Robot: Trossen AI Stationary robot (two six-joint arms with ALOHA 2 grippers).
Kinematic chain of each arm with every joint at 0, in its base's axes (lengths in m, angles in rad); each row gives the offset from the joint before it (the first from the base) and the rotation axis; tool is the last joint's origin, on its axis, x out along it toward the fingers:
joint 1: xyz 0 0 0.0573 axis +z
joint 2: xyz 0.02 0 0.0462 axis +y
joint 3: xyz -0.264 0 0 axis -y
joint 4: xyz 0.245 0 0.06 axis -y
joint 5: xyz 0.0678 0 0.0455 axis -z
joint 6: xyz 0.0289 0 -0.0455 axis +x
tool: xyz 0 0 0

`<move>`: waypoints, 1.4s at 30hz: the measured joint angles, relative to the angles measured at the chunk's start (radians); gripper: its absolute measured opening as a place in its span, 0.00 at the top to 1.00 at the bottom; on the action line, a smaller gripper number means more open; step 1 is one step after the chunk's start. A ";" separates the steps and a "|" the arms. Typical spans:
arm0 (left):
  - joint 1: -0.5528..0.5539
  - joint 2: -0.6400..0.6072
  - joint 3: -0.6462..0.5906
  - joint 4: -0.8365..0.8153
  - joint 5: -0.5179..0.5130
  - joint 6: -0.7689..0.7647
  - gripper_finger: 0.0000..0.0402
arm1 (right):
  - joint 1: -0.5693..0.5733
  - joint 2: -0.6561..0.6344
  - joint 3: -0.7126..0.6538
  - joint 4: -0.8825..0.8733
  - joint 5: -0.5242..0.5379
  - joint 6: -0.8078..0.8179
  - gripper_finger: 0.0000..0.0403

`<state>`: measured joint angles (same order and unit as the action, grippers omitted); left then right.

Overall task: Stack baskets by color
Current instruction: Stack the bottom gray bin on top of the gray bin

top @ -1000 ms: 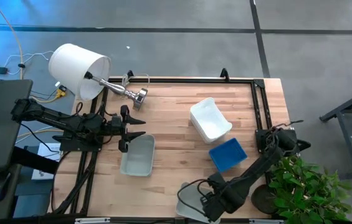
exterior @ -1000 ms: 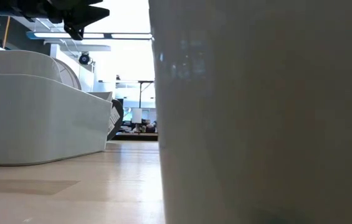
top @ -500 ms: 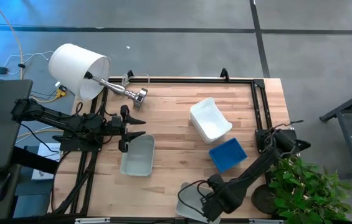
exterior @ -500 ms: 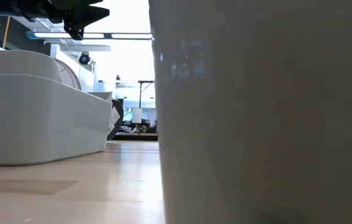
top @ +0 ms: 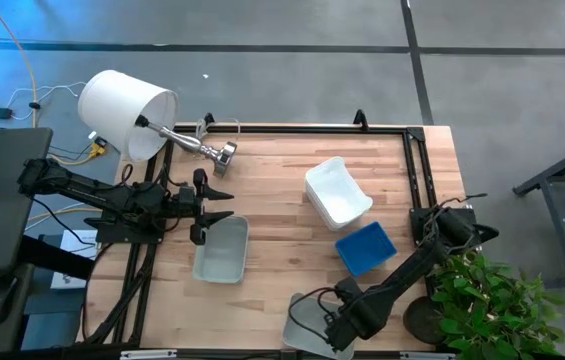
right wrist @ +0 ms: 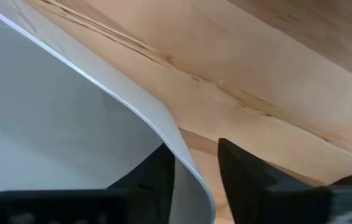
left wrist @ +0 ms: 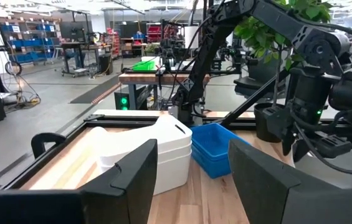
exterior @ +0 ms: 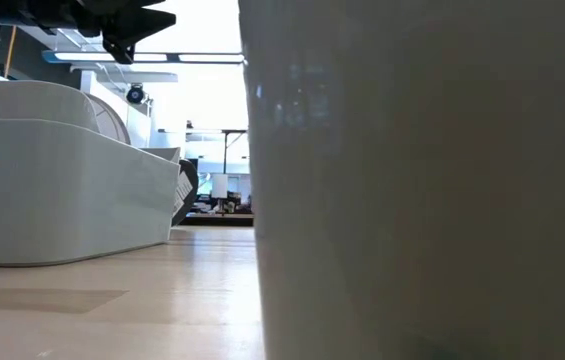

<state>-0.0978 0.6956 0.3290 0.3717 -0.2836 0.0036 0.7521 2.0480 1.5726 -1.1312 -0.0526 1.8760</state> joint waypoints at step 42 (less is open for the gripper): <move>-0.003 -0.252 0.000 -0.144 0.003 -0.027 0.54 | -0.438 -0.117 0.352 -0.222 0.480 -0.990 1.00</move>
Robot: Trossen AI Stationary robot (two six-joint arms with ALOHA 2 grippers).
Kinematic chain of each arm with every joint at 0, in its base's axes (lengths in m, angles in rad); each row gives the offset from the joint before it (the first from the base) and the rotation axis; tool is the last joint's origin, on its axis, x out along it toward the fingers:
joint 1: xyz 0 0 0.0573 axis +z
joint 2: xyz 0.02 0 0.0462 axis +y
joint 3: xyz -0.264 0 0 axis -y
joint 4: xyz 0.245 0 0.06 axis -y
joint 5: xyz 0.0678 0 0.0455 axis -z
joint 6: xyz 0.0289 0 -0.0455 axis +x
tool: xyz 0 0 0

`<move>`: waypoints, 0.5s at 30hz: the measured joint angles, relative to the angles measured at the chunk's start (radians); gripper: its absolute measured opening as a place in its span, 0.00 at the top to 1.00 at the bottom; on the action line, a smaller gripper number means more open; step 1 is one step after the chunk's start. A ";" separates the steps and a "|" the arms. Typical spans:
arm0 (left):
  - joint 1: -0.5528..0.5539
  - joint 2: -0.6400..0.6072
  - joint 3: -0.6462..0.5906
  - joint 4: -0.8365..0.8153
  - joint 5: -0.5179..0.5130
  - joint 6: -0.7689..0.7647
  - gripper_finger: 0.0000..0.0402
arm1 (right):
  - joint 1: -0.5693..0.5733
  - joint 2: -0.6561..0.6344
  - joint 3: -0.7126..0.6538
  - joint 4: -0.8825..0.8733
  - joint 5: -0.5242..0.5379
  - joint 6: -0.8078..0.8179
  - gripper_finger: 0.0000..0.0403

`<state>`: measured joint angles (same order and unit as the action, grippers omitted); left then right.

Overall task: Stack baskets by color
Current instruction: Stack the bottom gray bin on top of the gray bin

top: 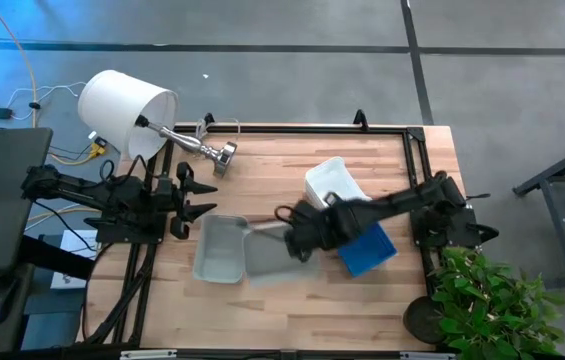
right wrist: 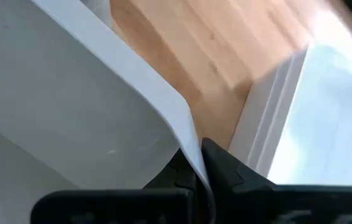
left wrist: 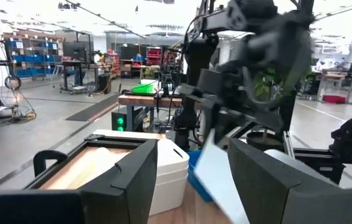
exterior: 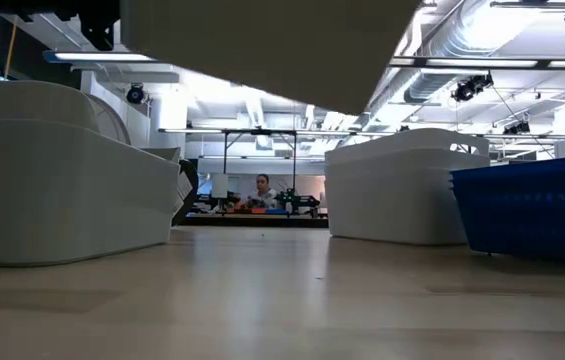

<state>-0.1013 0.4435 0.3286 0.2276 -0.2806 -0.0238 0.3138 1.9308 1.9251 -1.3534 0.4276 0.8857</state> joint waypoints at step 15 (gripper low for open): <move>0.001 0.000 0.000 0.099 -0.001 0.019 0.54 | -0.243 -0.001 0.020 0.378 -0.117 -0.753 1.00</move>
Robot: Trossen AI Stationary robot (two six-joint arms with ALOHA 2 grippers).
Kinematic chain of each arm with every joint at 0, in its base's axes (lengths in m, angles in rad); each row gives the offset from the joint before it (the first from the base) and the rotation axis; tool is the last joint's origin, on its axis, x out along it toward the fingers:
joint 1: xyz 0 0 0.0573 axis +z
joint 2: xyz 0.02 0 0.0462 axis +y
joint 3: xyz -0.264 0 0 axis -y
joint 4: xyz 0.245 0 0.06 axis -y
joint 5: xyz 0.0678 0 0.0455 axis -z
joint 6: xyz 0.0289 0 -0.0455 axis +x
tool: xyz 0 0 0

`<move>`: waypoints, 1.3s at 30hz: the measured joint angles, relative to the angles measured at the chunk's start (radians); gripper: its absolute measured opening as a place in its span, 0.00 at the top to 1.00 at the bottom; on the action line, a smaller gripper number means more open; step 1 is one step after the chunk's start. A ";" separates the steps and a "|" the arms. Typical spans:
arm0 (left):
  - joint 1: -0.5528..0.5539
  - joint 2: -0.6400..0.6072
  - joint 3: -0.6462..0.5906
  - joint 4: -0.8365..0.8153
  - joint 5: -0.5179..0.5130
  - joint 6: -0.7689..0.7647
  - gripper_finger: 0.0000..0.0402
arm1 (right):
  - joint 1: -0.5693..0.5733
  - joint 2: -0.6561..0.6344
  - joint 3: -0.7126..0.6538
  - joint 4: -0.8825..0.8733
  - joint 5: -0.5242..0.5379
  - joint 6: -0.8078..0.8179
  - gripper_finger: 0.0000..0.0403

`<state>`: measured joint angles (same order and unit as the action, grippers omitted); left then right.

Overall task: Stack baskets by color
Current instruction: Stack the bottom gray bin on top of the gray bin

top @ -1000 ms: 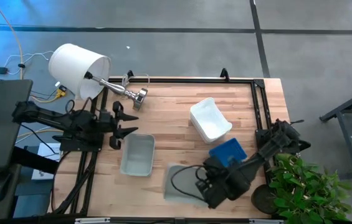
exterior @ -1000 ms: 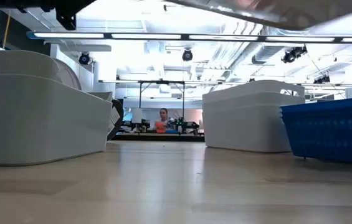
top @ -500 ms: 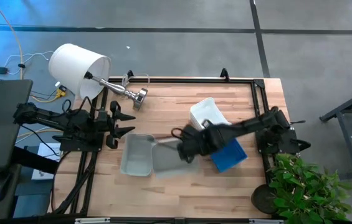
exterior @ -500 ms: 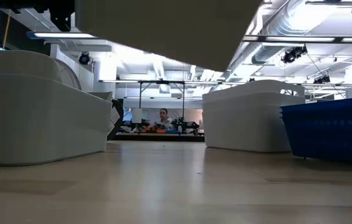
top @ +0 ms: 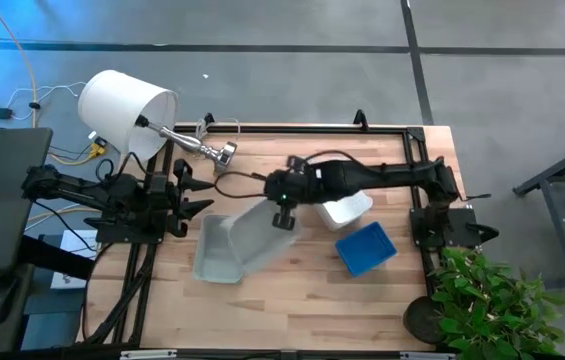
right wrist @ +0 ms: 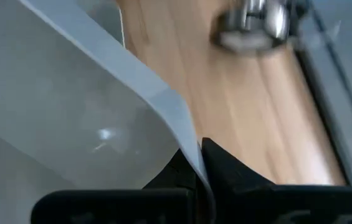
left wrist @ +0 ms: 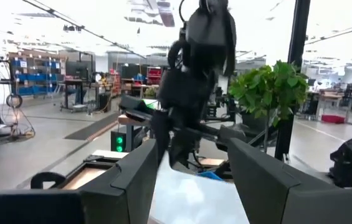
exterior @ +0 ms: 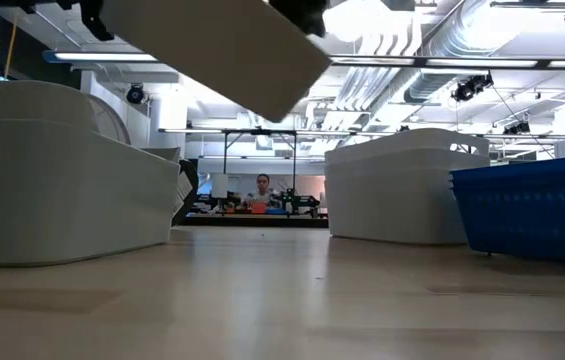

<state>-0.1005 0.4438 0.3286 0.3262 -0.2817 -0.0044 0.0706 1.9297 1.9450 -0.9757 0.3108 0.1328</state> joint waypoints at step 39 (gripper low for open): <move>0.000 -0.078 0.000 -0.030 -0.022 -0.071 0.54 | -0.038 0.105 -0.120 0.709 -0.164 -0.675 1.00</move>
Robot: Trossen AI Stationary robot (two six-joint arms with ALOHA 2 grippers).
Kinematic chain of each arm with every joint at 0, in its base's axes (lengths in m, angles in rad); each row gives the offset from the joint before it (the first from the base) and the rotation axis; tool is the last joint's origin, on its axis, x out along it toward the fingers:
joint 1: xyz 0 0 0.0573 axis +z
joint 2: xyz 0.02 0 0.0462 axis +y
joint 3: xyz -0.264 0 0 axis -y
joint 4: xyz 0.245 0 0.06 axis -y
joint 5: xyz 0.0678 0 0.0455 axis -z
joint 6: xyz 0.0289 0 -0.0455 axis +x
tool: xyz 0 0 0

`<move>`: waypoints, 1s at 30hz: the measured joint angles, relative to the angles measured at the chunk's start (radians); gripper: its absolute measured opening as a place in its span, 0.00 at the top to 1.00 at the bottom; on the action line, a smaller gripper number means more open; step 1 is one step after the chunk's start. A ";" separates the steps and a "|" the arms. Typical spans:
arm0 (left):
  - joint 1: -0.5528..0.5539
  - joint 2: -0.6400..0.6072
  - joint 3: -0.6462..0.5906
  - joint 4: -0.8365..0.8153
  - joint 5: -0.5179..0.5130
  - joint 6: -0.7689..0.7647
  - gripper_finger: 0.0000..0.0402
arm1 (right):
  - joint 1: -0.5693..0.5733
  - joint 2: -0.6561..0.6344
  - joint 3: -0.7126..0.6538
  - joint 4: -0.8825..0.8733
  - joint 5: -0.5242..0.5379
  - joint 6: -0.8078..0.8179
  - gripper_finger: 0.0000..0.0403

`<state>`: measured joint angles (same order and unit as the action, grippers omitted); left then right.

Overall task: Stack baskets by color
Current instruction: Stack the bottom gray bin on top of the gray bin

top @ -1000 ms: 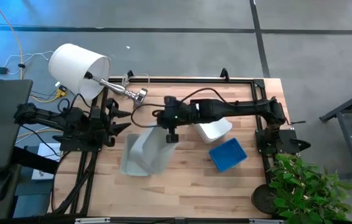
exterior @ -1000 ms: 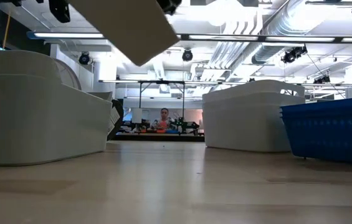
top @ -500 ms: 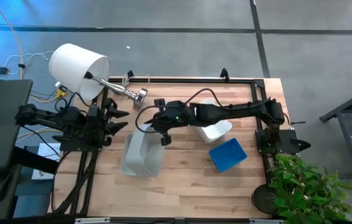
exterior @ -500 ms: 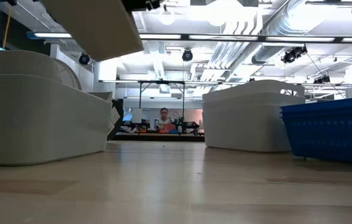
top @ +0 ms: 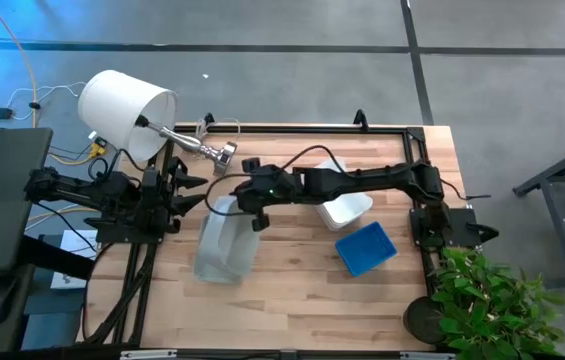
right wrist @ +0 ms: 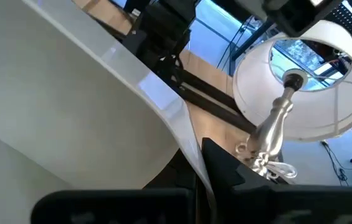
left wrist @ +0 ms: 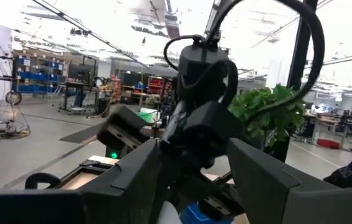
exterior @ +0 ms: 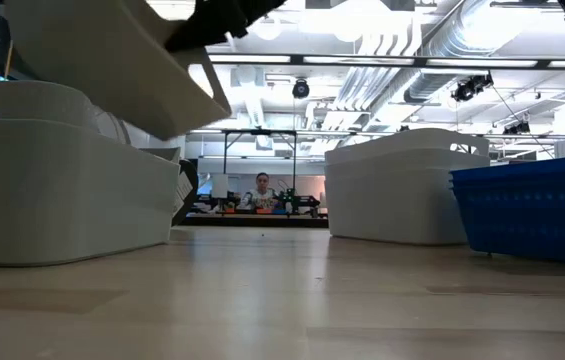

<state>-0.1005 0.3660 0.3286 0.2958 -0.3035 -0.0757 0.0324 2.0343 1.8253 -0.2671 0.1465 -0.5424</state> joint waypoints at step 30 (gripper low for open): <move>0.000 0.000 0.000 -0.009 0.000 0.000 0.54 | 0.012 0.085 0.028 -0.196 -0.054 -0.085 1.00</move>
<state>-0.1005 0.3664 0.3286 0.2867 -0.3031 -0.0753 0.0446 2.1193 1.8538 -0.4630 0.0920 -0.6270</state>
